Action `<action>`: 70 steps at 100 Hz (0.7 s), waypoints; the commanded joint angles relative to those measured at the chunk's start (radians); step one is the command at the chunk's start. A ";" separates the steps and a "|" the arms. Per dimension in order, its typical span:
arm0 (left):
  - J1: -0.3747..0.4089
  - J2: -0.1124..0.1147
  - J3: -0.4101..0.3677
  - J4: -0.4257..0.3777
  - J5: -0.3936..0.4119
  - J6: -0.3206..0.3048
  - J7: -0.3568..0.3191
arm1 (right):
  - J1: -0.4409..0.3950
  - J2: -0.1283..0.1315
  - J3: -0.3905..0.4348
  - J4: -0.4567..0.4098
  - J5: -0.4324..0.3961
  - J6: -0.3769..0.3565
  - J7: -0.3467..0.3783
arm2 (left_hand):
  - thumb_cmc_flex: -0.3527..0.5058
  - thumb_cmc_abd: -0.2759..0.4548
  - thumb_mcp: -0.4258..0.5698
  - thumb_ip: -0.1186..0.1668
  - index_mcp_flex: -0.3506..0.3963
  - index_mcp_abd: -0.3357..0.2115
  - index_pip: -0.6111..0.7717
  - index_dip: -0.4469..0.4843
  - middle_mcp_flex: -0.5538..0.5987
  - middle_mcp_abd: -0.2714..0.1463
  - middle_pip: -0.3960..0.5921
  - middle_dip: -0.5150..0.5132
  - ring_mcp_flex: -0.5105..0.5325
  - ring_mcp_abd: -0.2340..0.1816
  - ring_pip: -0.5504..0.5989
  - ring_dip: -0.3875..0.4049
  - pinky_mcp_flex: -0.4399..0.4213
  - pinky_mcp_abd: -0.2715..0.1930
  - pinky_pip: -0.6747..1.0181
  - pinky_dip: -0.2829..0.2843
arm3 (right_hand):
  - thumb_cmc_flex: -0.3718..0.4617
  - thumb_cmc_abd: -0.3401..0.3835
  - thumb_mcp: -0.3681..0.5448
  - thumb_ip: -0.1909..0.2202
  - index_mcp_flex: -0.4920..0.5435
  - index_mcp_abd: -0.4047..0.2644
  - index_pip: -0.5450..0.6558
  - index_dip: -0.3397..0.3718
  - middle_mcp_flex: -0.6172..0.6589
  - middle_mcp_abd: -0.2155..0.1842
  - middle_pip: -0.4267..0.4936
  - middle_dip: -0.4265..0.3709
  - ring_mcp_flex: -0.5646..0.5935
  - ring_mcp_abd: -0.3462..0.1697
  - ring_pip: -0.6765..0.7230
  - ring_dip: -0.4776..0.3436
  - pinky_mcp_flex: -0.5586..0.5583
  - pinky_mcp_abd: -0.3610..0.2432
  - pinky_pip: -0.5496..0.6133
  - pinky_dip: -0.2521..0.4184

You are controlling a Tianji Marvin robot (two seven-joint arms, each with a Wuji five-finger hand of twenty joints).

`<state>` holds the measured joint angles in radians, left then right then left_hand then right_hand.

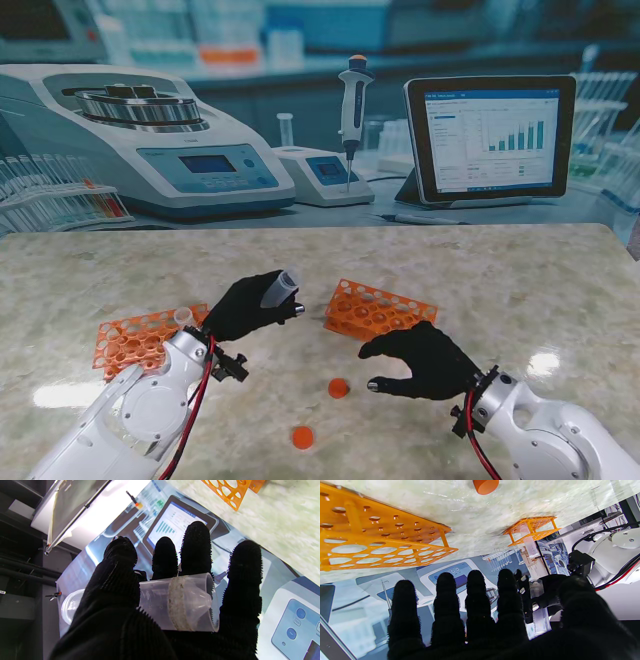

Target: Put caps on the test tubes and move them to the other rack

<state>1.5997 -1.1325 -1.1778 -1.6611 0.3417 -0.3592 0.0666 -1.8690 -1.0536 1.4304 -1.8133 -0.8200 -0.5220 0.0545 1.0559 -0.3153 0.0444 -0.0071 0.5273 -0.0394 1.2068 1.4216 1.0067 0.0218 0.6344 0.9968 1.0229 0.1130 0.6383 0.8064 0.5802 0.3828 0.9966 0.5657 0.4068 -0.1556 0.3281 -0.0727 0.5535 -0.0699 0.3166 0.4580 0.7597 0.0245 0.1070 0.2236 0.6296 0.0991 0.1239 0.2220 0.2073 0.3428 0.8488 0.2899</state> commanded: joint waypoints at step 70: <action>-0.045 -0.014 0.045 0.127 -0.039 -0.073 0.016 | 0.045 0.014 -0.098 0.004 -0.046 0.011 0.045 | -0.007 0.068 0.047 0.034 0.052 -0.098 0.119 0.131 0.051 0.019 0.360 0.184 -0.021 0.004 0.680 0.420 0.315 0.081 0.647 0.237 | 0.132 -0.139 0.006 0.023 0.049 0.063 0.046 0.094 0.058 0.047 0.097 0.173 0.091 0.007 0.087 0.162 0.033 -0.030 0.041 0.080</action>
<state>1.5538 -1.1475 -1.1336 -1.5402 0.3130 -0.4302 0.0989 -1.8245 -1.0396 1.3444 -1.8108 -0.8604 -0.5146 0.0929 1.0317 -0.2944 0.0547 -0.0015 0.5518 -0.0812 1.2296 1.4645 1.0274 0.0337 0.9579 1.1551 0.9651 0.1488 1.2299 1.2004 0.7961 0.4702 1.4631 0.7411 0.5146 -0.2733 0.3302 -0.0726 0.5854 -0.0296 0.3523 0.5310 0.8003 0.0486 0.1862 0.3656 0.6907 0.1097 0.1993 0.3598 0.2400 0.3313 0.8707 0.3504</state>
